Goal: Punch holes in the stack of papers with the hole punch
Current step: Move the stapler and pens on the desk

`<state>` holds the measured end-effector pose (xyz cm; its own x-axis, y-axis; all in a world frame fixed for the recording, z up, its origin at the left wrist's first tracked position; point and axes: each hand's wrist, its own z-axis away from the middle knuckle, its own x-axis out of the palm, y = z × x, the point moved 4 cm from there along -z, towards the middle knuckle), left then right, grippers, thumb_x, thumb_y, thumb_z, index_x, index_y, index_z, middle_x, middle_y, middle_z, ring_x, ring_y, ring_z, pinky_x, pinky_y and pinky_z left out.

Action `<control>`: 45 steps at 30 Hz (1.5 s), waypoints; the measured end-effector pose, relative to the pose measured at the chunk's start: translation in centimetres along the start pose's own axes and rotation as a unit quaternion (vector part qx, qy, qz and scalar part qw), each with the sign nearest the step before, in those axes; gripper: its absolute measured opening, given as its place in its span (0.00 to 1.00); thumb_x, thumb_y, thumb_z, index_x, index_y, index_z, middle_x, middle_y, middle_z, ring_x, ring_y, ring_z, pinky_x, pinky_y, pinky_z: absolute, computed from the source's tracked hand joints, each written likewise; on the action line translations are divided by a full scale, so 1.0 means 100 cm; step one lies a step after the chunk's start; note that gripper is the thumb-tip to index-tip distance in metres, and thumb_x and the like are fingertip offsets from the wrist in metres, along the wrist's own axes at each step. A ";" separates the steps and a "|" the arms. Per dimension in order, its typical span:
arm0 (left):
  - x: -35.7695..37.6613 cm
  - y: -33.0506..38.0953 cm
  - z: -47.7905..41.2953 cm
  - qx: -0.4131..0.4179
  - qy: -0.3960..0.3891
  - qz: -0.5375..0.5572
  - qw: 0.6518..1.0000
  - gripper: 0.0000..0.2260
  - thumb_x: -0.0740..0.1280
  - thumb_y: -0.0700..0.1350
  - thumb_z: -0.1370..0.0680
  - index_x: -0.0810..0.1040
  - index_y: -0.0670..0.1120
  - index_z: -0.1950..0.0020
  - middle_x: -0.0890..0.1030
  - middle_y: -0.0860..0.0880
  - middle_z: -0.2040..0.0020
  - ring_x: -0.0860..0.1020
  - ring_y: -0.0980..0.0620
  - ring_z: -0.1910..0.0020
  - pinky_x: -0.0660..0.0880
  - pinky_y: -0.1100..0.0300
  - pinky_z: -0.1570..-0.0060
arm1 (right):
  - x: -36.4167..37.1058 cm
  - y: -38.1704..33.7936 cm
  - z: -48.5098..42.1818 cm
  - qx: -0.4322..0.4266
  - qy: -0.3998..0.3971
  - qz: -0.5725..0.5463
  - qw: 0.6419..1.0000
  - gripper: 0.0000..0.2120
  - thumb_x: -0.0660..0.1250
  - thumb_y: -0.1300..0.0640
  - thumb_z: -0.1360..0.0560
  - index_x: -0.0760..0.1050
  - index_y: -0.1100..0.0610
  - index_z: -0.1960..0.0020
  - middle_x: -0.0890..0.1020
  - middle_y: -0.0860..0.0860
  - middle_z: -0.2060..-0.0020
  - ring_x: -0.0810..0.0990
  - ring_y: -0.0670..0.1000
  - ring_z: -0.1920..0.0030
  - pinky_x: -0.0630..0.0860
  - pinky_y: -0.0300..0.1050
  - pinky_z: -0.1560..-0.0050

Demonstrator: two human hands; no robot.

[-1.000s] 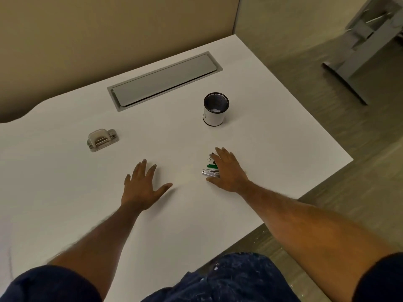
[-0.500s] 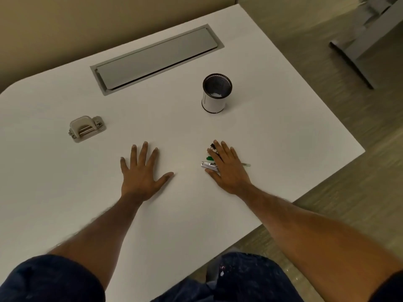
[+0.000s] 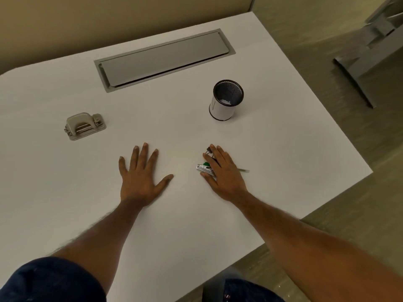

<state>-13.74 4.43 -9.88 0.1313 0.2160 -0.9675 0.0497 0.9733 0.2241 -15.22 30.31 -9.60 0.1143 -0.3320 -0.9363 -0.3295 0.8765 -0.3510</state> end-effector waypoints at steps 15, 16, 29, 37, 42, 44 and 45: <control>-0.004 -0.003 0.000 -0.006 0.022 0.030 0.999 0.35 0.53 0.72 0.25 0.60 0.55 0.22 0.53 0.51 0.19 0.48 0.49 0.20 0.46 0.38 0.25 | 0.011 -0.021 -0.083 -0.044 0.033 -0.051 0.997 0.22 0.61 0.46 0.22 0.72 0.55 0.31 0.65 0.56 0.25 0.60 0.57 0.24 0.60 0.50 0.25; -0.004 -0.003 0.000 -0.007 0.019 0.027 0.999 0.36 0.52 0.72 0.25 0.60 0.55 0.22 0.52 0.51 0.19 0.48 0.49 0.20 0.46 0.38 0.25 | 0.012 -0.022 -0.092 -0.046 0.035 -0.055 0.997 0.22 0.62 0.46 0.22 0.73 0.56 0.32 0.65 0.57 0.26 0.60 0.57 0.24 0.60 0.49 0.26; -0.002 -0.005 -0.002 -0.011 0.019 0.023 0.999 0.33 0.52 0.70 0.23 0.59 0.56 0.22 0.52 0.52 0.19 0.48 0.50 0.20 0.48 0.37 0.25 | 0.032 -0.059 -0.186 -0.078 0.014 -0.052 0.996 0.23 0.60 0.45 0.21 0.72 0.57 0.31 0.68 0.55 0.27 0.60 0.57 0.24 0.59 0.50 0.25; 0.000 -0.007 -0.003 -0.012 0.016 0.021 1.000 0.33 0.52 0.70 0.23 0.60 0.56 0.22 0.53 0.52 0.19 0.48 0.50 0.20 0.48 0.37 0.25 | 0.046 -0.072 -0.235 -0.076 -0.002 -0.068 0.995 0.24 0.58 0.43 0.22 0.73 0.56 0.32 0.71 0.55 0.29 0.65 0.56 0.27 0.64 0.55 0.28; 0.000 -0.007 -0.003 -0.013 0.021 0.030 0.999 0.33 0.52 0.70 0.23 0.61 0.56 0.22 0.54 0.52 0.19 0.50 0.49 0.20 0.49 0.36 0.25 | 0.043 -0.074 -0.251 -0.081 -0.006 -0.065 0.995 0.23 0.61 0.45 0.21 0.72 0.57 0.32 0.71 0.56 0.29 0.66 0.57 0.27 0.64 0.55 0.27; 0.000 -0.006 -0.003 -0.012 0.020 0.030 0.999 0.33 0.52 0.70 0.23 0.61 0.56 0.22 0.54 0.52 0.19 0.49 0.49 0.20 0.50 0.36 0.26 | 0.043 -0.074 -0.252 -0.079 -0.003 -0.066 0.995 0.23 0.61 0.45 0.22 0.72 0.57 0.32 0.71 0.56 0.29 0.66 0.57 0.28 0.65 0.55 0.28; 0.001 -0.007 -0.003 -0.012 0.019 0.031 0.999 0.33 0.52 0.70 0.23 0.60 0.56 0.22 0.54 0.52 0.19 0.49 0.49 0.20 0.50 0.36 0.26 | 0.042 -0.074 -0.252 -0.079 -0.002 -0.064 0.995 0.23 0.61 0.45 0.22 0.72 0.57 0.31 0.71 0.56 0.29 0.66 0.58 0.28 0.65 0.55 0.28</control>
<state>-14.08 3.83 -10.12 0.0947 0.2774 -0.9561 0.0189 0.9597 0.2804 -35.87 13.65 -10.68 0.1693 -0.4357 -0.8840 -0.4558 0.7607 -0.4622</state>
